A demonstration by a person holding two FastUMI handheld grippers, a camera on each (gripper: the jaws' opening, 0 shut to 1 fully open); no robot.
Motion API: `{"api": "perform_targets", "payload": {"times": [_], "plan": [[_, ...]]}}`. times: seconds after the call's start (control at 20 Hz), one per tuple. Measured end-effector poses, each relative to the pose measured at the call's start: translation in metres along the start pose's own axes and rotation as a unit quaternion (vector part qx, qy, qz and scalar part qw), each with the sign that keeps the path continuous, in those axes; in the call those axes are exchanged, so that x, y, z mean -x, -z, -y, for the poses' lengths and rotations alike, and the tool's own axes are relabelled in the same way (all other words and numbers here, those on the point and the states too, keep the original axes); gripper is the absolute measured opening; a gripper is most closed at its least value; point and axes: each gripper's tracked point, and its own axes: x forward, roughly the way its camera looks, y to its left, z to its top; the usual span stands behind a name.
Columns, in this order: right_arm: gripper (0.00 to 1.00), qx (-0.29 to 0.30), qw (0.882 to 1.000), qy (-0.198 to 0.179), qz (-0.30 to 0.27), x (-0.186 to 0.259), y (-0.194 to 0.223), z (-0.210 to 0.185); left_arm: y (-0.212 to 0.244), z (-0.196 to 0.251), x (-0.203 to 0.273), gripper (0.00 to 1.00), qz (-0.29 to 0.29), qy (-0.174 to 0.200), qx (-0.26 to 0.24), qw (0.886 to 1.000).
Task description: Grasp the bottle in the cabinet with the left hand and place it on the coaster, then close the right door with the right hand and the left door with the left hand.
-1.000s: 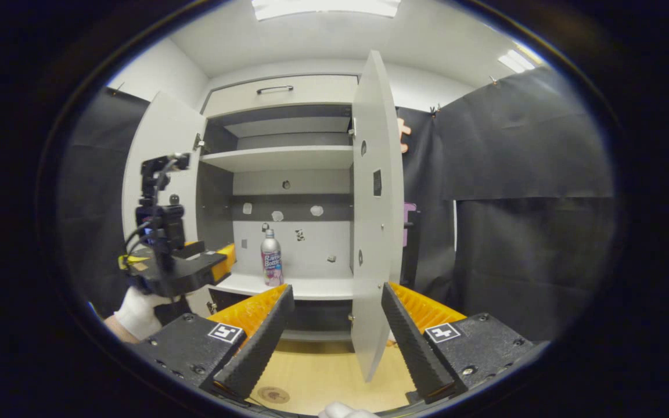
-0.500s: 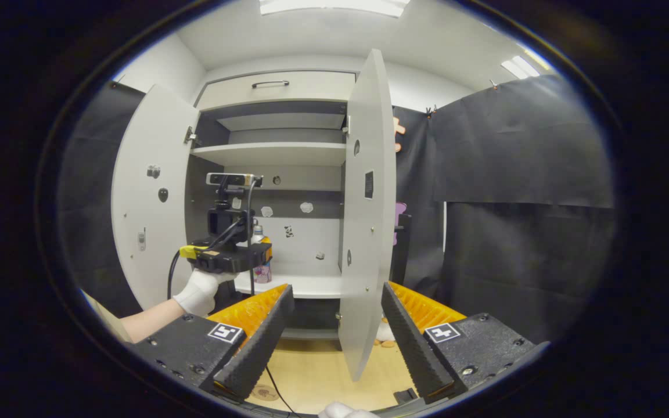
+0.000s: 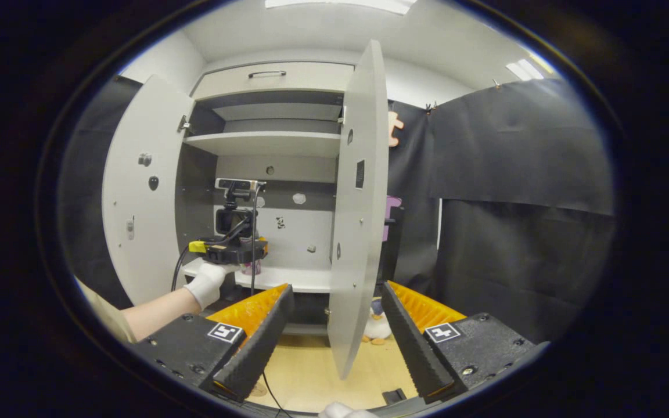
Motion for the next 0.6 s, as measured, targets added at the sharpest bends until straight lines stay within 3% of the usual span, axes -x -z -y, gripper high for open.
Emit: {"api": "perform_targets", "payload": {"times": [0.05,0.2,0.25,0.3,0.5,0.6], "plan": [[0.99,-0.002,1.000,0.000,0.001,0.000,-0.001,0.001,0.000,0.003,0.007,0.80,-0.003,0.008,0.004,1.000],[0.99,-0.004,1.000,-0.001,0.003,0.000,-0.002,0.001,-0.014,0.007,0.026,0.78,0.009,0.030,0.018,0.999],[0.99,-0.004,1.000,-0.001,0.003,0.000,0.000,0.002,-0.018,0.007,0.036,0.82,0.014,0.034,0.019,0.999],[0.99,-0.005,1.000,-0.001,0.003,0.000,0.000,0.001,-0.022,0.007,0.048,0.78,0.020,0.039,0.017,0.999],[0.99,-0.014,1.000,-0.008,0.001,0.002,0.005,0.001,-0.031,0.003,0.102,0.82,0.043,0.054,0.000,0.998],[0.99,-0.016,1.000,-0.011,0.006,0.003,0.007,0.001,-0.027,0.001,0.135,0.78,0.054,0.062,-0.006,0.997]]}}
